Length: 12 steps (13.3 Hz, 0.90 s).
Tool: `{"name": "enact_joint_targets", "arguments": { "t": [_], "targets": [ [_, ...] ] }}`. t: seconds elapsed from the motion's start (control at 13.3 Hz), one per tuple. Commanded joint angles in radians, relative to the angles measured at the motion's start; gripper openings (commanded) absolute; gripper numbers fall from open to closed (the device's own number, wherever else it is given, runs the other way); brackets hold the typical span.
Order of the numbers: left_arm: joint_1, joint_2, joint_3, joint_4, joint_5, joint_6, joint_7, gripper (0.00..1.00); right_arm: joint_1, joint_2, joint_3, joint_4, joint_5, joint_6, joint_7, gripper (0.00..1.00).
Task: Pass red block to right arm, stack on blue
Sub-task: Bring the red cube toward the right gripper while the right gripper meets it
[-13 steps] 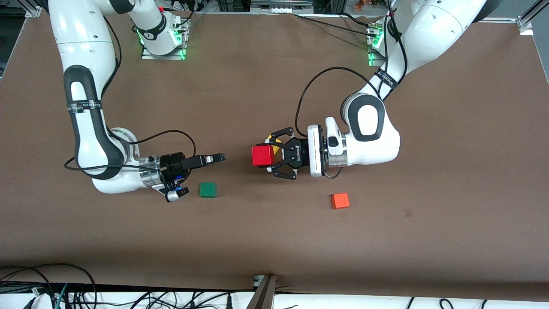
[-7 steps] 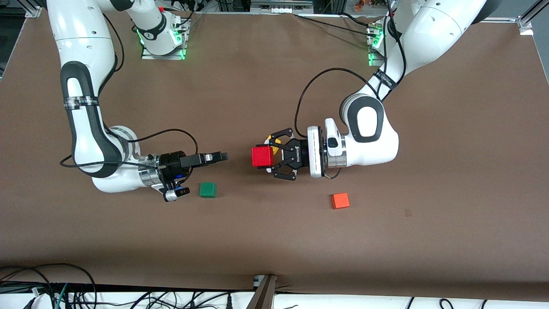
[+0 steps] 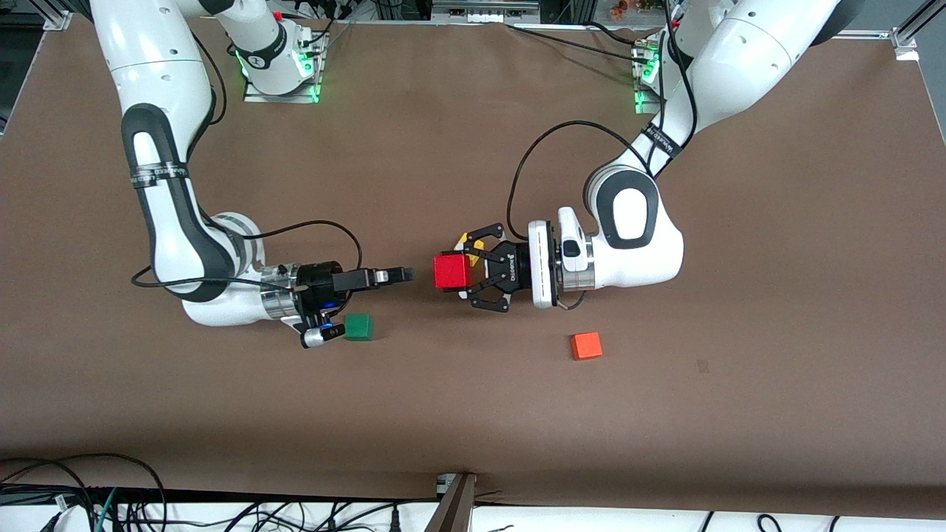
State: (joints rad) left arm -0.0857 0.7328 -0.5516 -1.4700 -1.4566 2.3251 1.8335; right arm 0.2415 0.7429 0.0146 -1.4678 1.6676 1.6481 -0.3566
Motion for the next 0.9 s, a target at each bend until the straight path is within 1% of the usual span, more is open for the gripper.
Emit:
{"name": "enact_joint_targets", "arguments": {
  "t": [0.0, 0.08, 0.38, 0.75, 0.83],
  "targets": [
    [-0.006, 0.019, -0.005, 0.031, -0.039, -0.003, 0.036, 0.00, 0.001, -0.025, 0.039, -0.036, 0.027, 0.070, -0.021, 1.00],
    [-0.006, 0.020, -0.007, 0.031, -0.039, -0.003, 0.036, 0.00, 0.002, -0.025, 0.045, -0.036, 0.035, 0.084, -0.021, 1.00],
    [-0.006, 0.019, -0.007, 0.031, -0.039, -0.003, 0.036, 0.00, 0.004, -0.034, 0.111, -0.034, 0.058, 0.189, -0.021, 1.00],
    [-0.013, 0.019, -0.007, 0.030, -0.051, -0.003, 0.036, 0.00, 0.004, -0.037, 0.128, -0.037, 0.057, 0.217, -0.021, 1.00],
    [-0.014, 0.019, -0.005, 0.031, -0.053, -0.003, 0.035, 0.00, 0.004, -0.039, 0.136, -0.037, 0.057, 0.228, -0.021, 0.93]
  ]
}}
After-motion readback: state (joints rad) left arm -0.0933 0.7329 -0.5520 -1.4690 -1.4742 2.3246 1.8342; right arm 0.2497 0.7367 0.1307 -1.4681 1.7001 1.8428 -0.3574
